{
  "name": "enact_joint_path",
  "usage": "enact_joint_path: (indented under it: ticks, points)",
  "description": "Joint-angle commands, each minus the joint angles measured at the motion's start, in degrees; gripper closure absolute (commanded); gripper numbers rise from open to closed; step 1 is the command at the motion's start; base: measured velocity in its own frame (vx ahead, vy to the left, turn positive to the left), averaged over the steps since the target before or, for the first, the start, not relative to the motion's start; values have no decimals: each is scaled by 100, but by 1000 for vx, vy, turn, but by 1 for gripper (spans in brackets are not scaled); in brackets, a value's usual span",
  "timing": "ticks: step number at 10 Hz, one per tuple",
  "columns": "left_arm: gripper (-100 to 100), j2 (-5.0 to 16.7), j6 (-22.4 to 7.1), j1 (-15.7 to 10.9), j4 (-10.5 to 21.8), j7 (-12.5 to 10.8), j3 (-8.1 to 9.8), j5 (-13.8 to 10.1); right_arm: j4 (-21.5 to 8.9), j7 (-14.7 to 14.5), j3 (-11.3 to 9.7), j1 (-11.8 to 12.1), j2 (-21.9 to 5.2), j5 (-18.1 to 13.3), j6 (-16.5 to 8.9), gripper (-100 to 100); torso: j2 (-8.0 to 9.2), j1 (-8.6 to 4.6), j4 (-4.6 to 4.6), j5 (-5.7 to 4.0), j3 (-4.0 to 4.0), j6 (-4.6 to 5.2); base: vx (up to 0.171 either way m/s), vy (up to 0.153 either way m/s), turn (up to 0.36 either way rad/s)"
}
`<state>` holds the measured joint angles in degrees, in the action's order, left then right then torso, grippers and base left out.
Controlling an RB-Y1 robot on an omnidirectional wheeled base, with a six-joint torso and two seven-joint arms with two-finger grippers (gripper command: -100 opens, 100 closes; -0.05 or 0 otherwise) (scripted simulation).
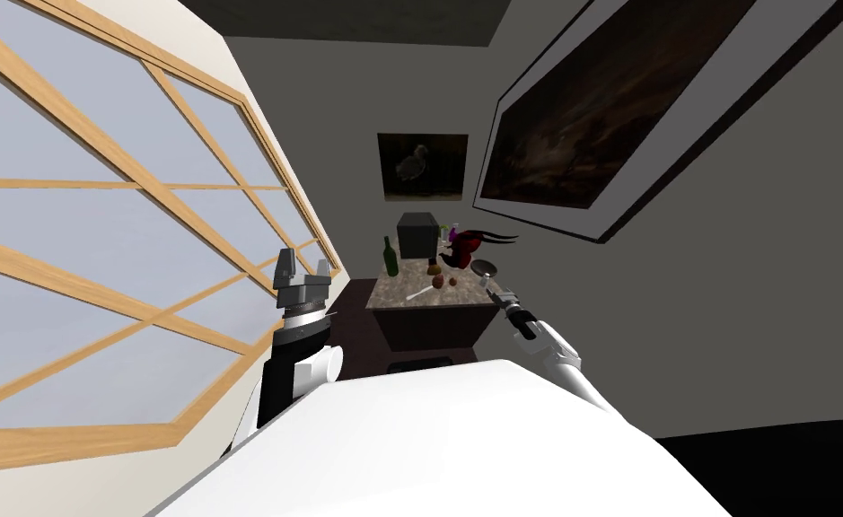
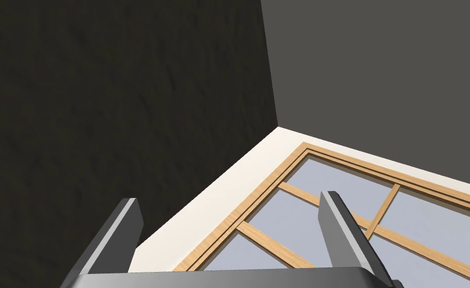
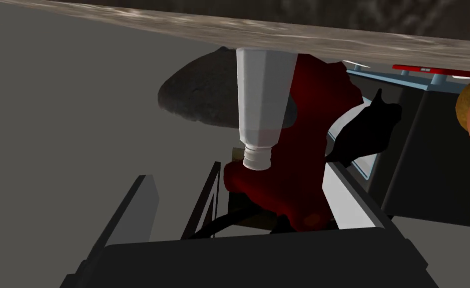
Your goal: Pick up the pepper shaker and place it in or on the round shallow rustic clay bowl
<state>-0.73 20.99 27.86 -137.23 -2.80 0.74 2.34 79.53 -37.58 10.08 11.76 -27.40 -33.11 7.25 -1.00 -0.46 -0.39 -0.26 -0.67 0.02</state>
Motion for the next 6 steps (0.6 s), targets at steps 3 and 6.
enact_joint_path:
  ticks: [3, 6]
  points:
    - [0, 0, 0, 0, 0, 0, 0, 0, 118, 32, -30, -52, 162, 20, 13, -100, 11, -11, 2, -2, 6, 1, 137, -76, 51]
    - [0, -1, 0, -2, 1, 0, -1, 0, 123, 34, -31, -59, 168, 21, 15, 100, 73, 23, 15, 5, 41, 4, 7, -4, 0]
